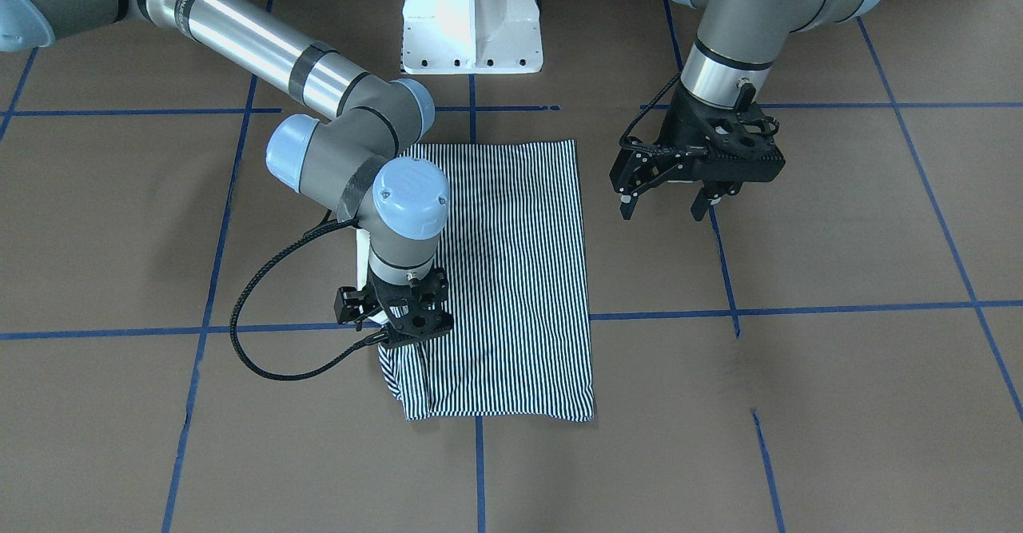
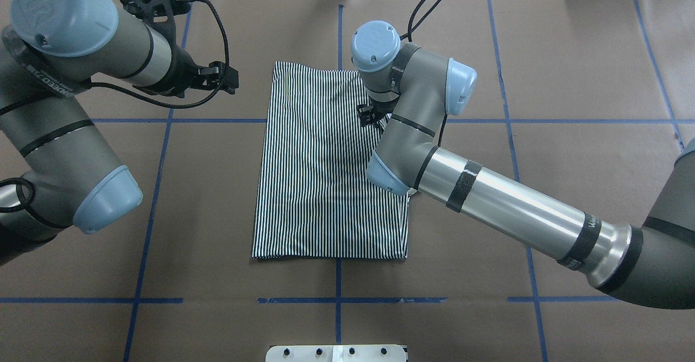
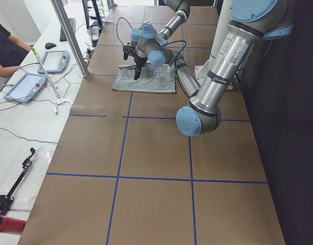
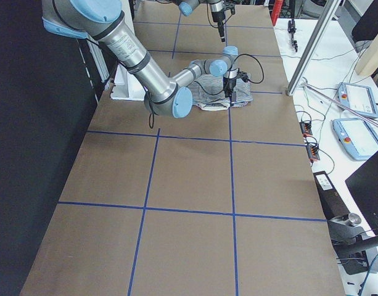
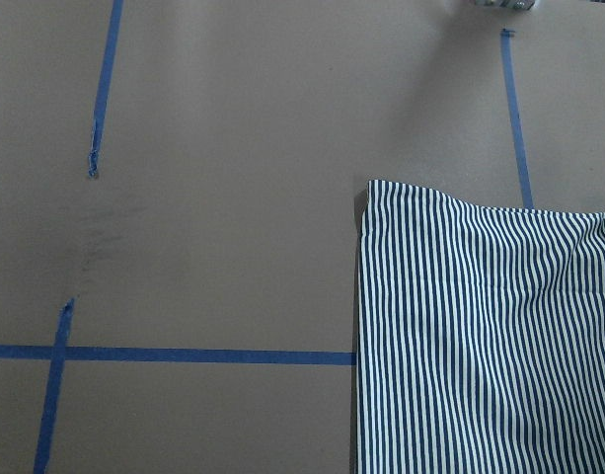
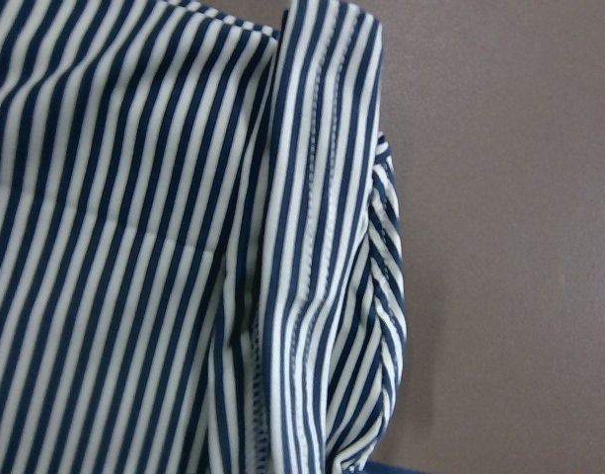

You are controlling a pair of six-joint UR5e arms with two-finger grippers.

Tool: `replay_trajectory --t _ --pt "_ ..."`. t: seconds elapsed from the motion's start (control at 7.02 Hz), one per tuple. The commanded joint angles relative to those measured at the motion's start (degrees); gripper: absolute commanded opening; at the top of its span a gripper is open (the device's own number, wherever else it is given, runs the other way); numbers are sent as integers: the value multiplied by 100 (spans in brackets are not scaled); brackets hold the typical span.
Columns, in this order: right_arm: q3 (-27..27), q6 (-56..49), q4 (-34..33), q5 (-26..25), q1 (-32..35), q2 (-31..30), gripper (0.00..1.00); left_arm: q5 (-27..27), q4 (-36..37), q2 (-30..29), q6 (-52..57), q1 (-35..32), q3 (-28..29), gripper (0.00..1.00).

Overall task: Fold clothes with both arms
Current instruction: 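Raise the right gripper away from the shirt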

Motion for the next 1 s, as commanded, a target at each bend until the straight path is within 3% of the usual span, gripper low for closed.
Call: replay_trajectory --t 0.0,0.43,0.57,0.86 --pt "20 -183 2 26 184 -140 100 -38 -1 -9 -4 4 1 100" --pt "240 -1089 256 341 974 -756 100 -38 -1 -26 -4 -5 -17 100" --pt "301 -1072 283 978 1107 -687 100 -38 -1 -26 -13 -13 -17 100" --pt "817 -409 231 1501 1117 -712 100 -247 -1 0 -405 4 -43 100"
